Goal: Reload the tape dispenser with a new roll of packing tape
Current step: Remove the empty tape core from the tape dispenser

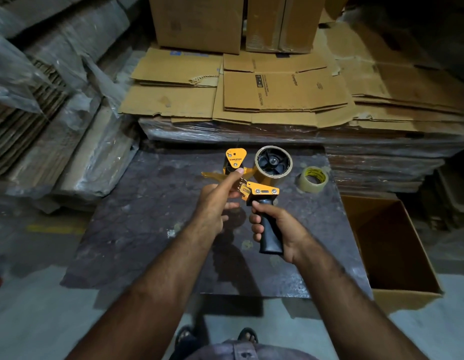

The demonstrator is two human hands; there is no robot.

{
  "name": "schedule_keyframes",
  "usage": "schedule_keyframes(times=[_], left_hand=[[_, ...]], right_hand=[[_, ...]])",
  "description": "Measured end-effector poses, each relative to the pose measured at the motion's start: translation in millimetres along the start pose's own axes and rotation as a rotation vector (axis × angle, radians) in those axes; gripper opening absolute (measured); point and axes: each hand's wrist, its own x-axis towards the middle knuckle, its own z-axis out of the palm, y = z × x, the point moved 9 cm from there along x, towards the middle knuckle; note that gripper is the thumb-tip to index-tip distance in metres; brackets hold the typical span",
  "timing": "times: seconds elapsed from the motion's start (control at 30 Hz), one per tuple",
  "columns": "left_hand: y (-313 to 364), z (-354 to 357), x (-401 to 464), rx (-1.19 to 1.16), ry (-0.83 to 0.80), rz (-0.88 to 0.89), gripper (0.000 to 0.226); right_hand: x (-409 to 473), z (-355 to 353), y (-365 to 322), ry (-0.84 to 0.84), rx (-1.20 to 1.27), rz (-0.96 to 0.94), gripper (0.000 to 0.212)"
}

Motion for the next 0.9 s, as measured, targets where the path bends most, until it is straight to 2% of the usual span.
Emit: schedule_keyframes(times=[0.07, 0.1, 0.13, 0.2, 0.27, 0.3, 0.57, 0.77, 0.9], left_hand=[[0, -2, -1, 0.022, 0.047, 0.062, 0.060], [4, -9, -4, 0.075, 0.126, 0.162, 0.061], [13, -18, -10, 0.177, 0.233, 0.324, 0.059], [43, -21, -37, 0.539, 0.403, 0.797, 0.052], [52, 1, -54, 0.851, 0.341, 1.142, 0.055], [51, 10, -54, 0.956, 0.285, 1.211, 0.057], [58, 5, -38, 1.028, 0.274, 1.126, 0.056], [55, 6, -45, 0.985, 0.359, 1.134, 0.037], [53, 10, -45, 0.950, 0.331, 1.138, 0.038]], right_hand=[[0, -4, -1, 0.023, -0.014, -0.012, 0.012], [-1, -7, -3, 0.037, -0.026, -0.021, 0.012], [-2, -10, -4, 0.051, -0.039, -0.032, 0.012], [-4, -15, -8, 0.070, -0.061, -0.055, 0.011], [-6, -19, -10, 0.077, -0.071, -0.065, 0.009], [-6, -20, -10, 0.076, -0.077, -0.066, 0.007], [-12, -24, -8, 0.078, -0.127, -0.055, 0.007], [-14, -15, -9, 0.041, 0.010, -0.014, 0.009], [-14, -13, -14, 0.042, 0.013, -0.022, 0.011]])
